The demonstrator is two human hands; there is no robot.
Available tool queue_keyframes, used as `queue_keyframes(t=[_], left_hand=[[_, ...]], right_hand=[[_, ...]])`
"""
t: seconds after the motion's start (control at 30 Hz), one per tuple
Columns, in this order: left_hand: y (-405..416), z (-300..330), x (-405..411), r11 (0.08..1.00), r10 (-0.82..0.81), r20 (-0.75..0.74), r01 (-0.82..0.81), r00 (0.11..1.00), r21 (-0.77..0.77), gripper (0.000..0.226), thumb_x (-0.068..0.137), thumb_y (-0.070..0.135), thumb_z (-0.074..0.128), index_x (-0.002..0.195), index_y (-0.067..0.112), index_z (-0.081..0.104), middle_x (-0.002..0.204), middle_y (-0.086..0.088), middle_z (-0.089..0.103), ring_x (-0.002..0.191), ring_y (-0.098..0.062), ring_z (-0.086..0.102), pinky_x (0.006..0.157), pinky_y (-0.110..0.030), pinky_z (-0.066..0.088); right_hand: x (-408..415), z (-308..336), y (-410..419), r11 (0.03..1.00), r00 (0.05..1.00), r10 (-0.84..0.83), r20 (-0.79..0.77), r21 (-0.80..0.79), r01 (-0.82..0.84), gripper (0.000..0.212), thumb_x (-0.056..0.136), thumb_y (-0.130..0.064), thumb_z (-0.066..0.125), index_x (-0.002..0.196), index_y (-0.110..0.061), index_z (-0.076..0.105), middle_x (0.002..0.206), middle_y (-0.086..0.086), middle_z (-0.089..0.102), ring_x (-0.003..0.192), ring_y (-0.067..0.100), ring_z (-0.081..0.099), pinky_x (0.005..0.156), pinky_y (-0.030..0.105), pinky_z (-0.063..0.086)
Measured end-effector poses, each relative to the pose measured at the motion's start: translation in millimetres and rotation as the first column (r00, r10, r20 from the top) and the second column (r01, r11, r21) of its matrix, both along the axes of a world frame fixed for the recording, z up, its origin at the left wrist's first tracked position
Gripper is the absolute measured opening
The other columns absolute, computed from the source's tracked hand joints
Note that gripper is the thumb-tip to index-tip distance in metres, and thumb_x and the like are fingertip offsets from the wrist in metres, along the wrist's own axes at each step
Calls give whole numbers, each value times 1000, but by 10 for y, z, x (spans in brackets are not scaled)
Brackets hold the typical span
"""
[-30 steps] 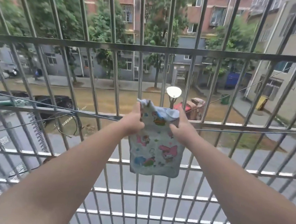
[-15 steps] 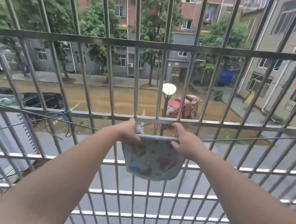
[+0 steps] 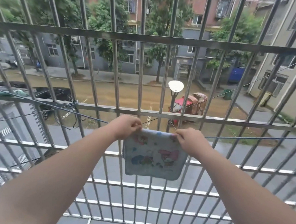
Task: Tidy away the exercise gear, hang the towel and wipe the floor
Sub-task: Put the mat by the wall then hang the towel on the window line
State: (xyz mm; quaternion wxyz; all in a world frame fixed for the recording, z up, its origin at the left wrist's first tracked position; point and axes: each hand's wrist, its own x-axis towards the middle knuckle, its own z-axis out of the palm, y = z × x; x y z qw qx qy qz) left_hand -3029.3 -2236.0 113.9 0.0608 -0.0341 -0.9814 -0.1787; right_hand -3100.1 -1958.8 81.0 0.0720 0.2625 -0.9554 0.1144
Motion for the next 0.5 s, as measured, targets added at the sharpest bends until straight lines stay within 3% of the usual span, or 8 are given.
queue_keyframes(t=[0.07, 0.13, 0.2, 0.3, 0.37, 0.5], left_hand=[[95, 5, 64, 1000, -14, -45, 13, 999, -23, 20, 98, 33, 54, 113, 32, 67, 114, 9, 66, 102, -16, 61, 90, -37, 51], [182, 13, 131, 998, -58, -79, 56, 995, -30, 33, 93, 33, 63, 126, 33, 60, 121, 10, 60, 105, -14, 58, 93, -35, 49], [233, 27, 175, 994, -75, -103, 66, 992, -91, 36, 89, 24, 66, 124, 31, 60, 120, 10, 57, 104, -16, 57, 91, -35, 48], [237, 26, 239, 996, -19, -107, 9, 994, -91, 30, 91, 10, 54, 114, 26, 65, 114, 3, 65, 103, -22, 60, 88, -37, 50], [232, 29, 302, 990, 26, -97, -38, 995, -133, 25, 96, 15, 52, 113, 26, 66, 111, 2, 68, 98, -21, 60, 83, -34, 48], [220, 5, 391, 963, 99, -94, -119, 991, -240, 29, 101, 27, 43, 120, 32, 64, 114, 3, 69, 98, -23, 61, 84, -36, 49]], right_hand=[[35, 42, -16, 996, 999, 18, -30, 86, -15, 30, 101, -42, 37, 104, -31, 65, 110, -1, 62, 110, 28, 53, 86, 41, 45], [88, 68, -19, 996, 999, 32, -12, 85, -30, 32, 98, -46, 44, 122, -35, 60, 122, -6, 59, 117, 25, 50, 95, 45, 43], [145, 62, 20, 1000, 998, 14, 53, -24, -13, 31, 93, -39, 51, 124, -36, 51, 122, -4, 62, 112, 28, 55, 95, 44, 45], [202, 46, 98, 987, 994, -43, 101, -153, 58, 21, 92, -28, 46, 110, -39, 51, 108, 0, 70, 95, 33, 62, 84, 40, 51], [232, 85, 131, 997, 998, -58, 21, -50, 59, 18, 97, -32, 43, 108, -35, 57, 106, 0, 70, 97, 31, 61, 85, 38, 47], [268, 149, 134, 989, 998, -67, -15, 131, 68, 31, 103, -37, 34, 110, -29, 63, 109, -1, 67, 115, 26, 53, 105, 49, 32]])
